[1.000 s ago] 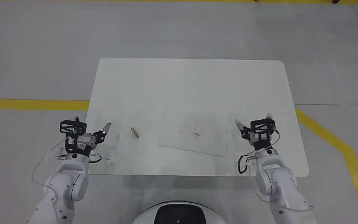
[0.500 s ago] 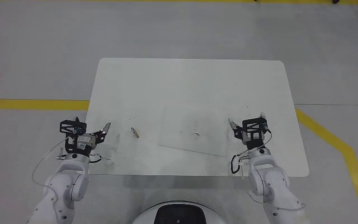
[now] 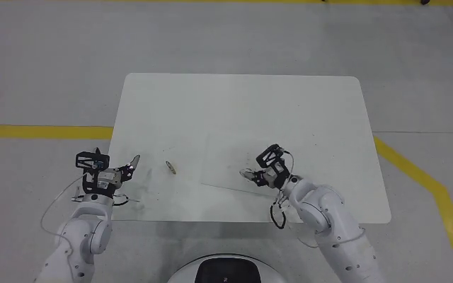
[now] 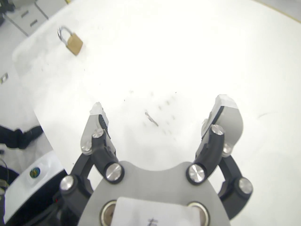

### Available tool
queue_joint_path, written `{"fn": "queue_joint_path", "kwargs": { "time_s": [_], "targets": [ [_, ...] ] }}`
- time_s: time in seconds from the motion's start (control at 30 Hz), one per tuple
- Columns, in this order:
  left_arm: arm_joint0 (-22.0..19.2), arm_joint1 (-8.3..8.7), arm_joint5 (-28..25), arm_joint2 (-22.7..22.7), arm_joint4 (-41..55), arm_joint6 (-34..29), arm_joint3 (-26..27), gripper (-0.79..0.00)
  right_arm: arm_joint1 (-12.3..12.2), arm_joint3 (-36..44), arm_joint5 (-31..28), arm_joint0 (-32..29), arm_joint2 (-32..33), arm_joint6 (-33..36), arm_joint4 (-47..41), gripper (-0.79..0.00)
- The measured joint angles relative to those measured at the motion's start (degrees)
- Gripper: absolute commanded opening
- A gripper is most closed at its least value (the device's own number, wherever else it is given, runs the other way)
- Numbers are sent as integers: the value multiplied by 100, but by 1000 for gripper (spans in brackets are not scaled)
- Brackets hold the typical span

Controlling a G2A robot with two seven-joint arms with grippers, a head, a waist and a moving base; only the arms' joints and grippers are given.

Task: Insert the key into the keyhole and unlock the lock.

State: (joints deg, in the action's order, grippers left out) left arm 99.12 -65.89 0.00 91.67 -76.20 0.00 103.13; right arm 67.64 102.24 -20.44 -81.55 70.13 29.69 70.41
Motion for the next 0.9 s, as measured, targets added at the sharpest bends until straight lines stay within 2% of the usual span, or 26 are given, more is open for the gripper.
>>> {"fn": "queue_joint_path", "kwargs": {
  "time_s": [0.03,0.07,0.13,0.23,0.3,0.4,0.43,0.47,0.53,0.7,0.9],
  "targets": [
    [0,0,0,0,0,0,0,0,8,-74,-35,110,-93,168,78,-18],
    [0,0,0,0,0,0,0,0,16,-136,-37,205,-173,309,157,-145],
    [0,0,0,0,0,0,0,0,34,-246,-66,376,-324,539,224,-252],
    [0,0,0,0,0,0,0,0,39,-351,-313,532,-410,721,106,-289],
    [0,0,0,0,0,0,0,0,30,-391,-426,595,-418,861,112,-394],
    [0,0,0,0,0,0,0,0,20,-408,-519,665,-435,1038,147,-416],
    [0,0,0,0,0,0,0,0,17,-409,-534,686,-440,1088,162,-449],
    [0,0,0,0,0,0,0,0,15,-410,-544,711,-444,1141,181,-597],
    [0,0,0,0,0,0,0,0,10,-416,-572,771,-466,1279,232,-785],
    [0,0,0,0,0,0,0,0,-14,-407,-912,866,-511,1524,199,-785],
    [0,0,0,0,0,0,0,0,-75,-121,-914,731,-289,1322,329,-785]
  ]
}}
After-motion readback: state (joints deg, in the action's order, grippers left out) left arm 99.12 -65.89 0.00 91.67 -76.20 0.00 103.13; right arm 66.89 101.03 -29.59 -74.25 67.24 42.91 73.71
